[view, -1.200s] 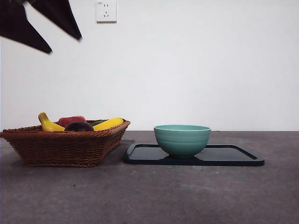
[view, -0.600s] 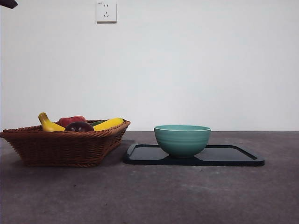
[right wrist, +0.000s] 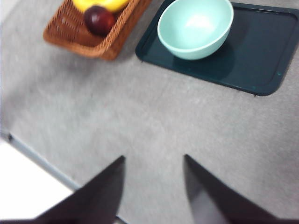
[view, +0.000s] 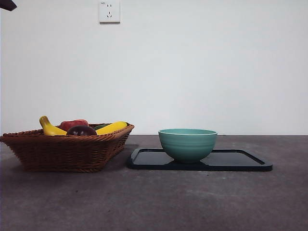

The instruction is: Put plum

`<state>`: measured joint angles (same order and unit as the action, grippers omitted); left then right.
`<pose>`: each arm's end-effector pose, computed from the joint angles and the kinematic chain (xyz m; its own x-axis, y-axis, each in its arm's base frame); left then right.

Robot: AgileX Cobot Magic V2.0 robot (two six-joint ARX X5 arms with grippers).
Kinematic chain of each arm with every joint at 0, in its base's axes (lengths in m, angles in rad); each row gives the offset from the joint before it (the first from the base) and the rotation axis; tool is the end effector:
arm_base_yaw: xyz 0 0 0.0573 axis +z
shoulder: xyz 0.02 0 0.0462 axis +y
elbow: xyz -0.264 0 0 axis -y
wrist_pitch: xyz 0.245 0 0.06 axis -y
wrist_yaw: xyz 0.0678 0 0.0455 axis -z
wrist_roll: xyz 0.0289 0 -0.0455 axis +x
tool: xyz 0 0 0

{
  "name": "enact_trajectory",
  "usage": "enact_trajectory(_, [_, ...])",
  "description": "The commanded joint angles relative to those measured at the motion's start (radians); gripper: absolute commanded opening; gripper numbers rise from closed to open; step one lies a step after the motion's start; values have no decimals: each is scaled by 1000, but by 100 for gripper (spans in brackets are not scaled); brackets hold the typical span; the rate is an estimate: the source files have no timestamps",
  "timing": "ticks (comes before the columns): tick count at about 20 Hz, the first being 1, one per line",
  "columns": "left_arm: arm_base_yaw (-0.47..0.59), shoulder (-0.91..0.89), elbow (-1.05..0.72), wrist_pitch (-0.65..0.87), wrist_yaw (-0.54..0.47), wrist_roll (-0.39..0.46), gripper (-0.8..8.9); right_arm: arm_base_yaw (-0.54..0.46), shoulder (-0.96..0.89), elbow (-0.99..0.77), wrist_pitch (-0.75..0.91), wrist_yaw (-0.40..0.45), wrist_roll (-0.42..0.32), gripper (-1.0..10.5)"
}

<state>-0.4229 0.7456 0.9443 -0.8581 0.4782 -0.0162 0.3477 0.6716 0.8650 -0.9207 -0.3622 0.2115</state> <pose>0.1115 -0.0648 0.3325 0.4510 -0.7076 -0.5439 0.6869 0.6643 -0.2947 0.1028 0.0482 0.3107 0.5360 0.5711 -0.6217 -0.4236 0.8190 0.3871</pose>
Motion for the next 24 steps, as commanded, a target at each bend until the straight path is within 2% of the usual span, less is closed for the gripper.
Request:
enact_trajectory(1, [-4,5,12,5,7,0,405,5,62,26,61,20,72,276])
enact_trajectory(6, [-4,5,12,5,6,0,404,-2,312,140,189,60,64,276])
enact_trajectory(13, [-4,5,12,6,6,1,405,-6,743,379,238,128,5,280])
enact_trajectory(16, [-4,5,12,5,6,1,405,-10,892,464,241,132,-14,280])
enact_trajectory(24, [-4,5,12,5,6,1,405,-10,1147,505,370,138,-5,279])
